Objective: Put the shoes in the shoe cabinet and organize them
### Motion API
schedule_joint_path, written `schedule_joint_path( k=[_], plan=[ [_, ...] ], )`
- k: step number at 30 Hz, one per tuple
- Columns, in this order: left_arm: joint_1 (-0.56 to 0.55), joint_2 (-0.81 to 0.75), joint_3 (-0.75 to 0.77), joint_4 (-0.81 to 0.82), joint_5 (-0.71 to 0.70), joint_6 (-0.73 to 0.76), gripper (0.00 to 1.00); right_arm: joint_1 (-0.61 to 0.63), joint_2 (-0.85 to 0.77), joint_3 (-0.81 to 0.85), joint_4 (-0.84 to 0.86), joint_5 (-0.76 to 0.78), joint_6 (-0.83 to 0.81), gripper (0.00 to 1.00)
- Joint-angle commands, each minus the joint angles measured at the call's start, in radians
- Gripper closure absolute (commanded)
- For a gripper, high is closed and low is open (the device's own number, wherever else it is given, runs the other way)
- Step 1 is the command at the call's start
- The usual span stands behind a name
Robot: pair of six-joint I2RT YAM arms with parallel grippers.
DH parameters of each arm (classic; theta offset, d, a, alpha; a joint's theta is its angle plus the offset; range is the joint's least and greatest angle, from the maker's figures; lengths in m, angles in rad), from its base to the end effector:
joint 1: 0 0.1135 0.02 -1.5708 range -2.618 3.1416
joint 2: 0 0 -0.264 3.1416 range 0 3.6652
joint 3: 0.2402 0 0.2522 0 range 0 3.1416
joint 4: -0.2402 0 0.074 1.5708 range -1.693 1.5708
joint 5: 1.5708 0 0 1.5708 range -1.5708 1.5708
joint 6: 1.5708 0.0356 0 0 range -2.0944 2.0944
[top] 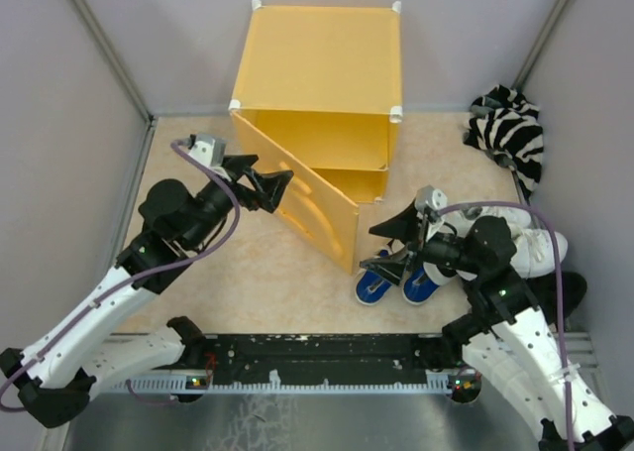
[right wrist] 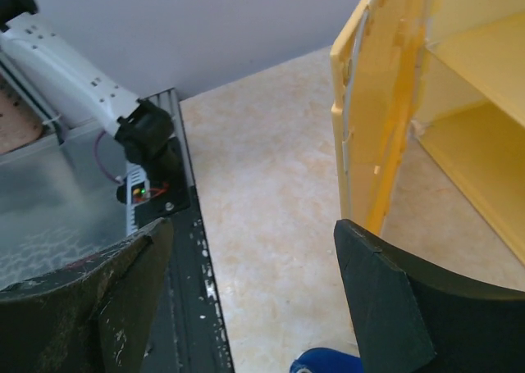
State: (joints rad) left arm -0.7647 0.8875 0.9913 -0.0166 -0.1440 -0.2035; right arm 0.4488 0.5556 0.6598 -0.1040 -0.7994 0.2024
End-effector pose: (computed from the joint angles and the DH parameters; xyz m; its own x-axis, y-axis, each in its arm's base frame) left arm 0.1475 -0.1345 0.4128 -0.0561 -0.2234 -0.9731 0.5827 0.7841 -0.2136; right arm 0.1078 0.0802 0.3379 -0.1905 0.0638 -0.9796 -0.9291 0.3105 0.2009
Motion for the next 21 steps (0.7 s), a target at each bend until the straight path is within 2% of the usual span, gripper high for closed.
schedule_joint_path(
  k=[1, 2, 4, 6, 8, 10, 11, 12, 13, 15, 21],
  plan=[
    [-0.007, -0.055, 0.082, -0.057, 0.037, 0.01, 0.01, 0.004, -0.062, 0.008, 0.007, -0.158, 0.059, 0.19],
    [-0.007, -0.067, 0.088, -0.059, 0.053, 0.01, 0.01, 0.004, -0.072, 0.018, -0.015, -0.141, 0.05, 0.19],
    [-0.007, -0.094, 0.097, -0.059, 0.069, 0.007, 0.01, 0.004, -0.084, 0.043, -0.092, 0.005, 0.032, 0.21],
    [-0.007, -0.111, 0.102, -0.063, 0.072, 0.004, 0.01, 0.004, -0.072, 0.057, -0.153, 0.246, 0.038, 0.25],
    [-0.007, -0.12, 0.107, -0.069, 0.072, 0.004, 0.01, 0.004, -0.02, 0.049, -0.175, 0.481, 0.08, 0.34],
    [-0.007, -0.118, 0.11, -0.075, 0.073, 0.004, 0.01, 0.004, 0.07, 0.027, -0.15, 0.558, 0.111, 0.54],
    [-0.007, -0.117, 0.111, -0.077, 0.077, 0.003, 0.01, 0.004, 0.116, 0.012, -0.115, 0.558, 0.127, 0.69],
    [-0.007, -0.116, 0.112, -0.08, 0.085, 0.001, 0.01, 0.005, 0.161, -0.003, -0.073, 0.546, 0.154, 0.88],
    [-0.007, -0.114, 0.115, -0.083, 0.093, 0.0, 0.01, 0.009, 0.197, -0.024, -0.011, 0.525, 0.192, 1.0],
    [-0.007, -0.111, 0.125, -0.096, 0.106, 0.003, 0.01, 0.057, 0.269, -0.063, 0.113, 0.516, 0.231, 1.0],
    [-0.007, -0.117, 0.146, -0.12, 0.138, 0.021, 0.01, 0.397, 0.485, -0.022, 0.276, 0.786, 0.198, 1.0]
  ],
)
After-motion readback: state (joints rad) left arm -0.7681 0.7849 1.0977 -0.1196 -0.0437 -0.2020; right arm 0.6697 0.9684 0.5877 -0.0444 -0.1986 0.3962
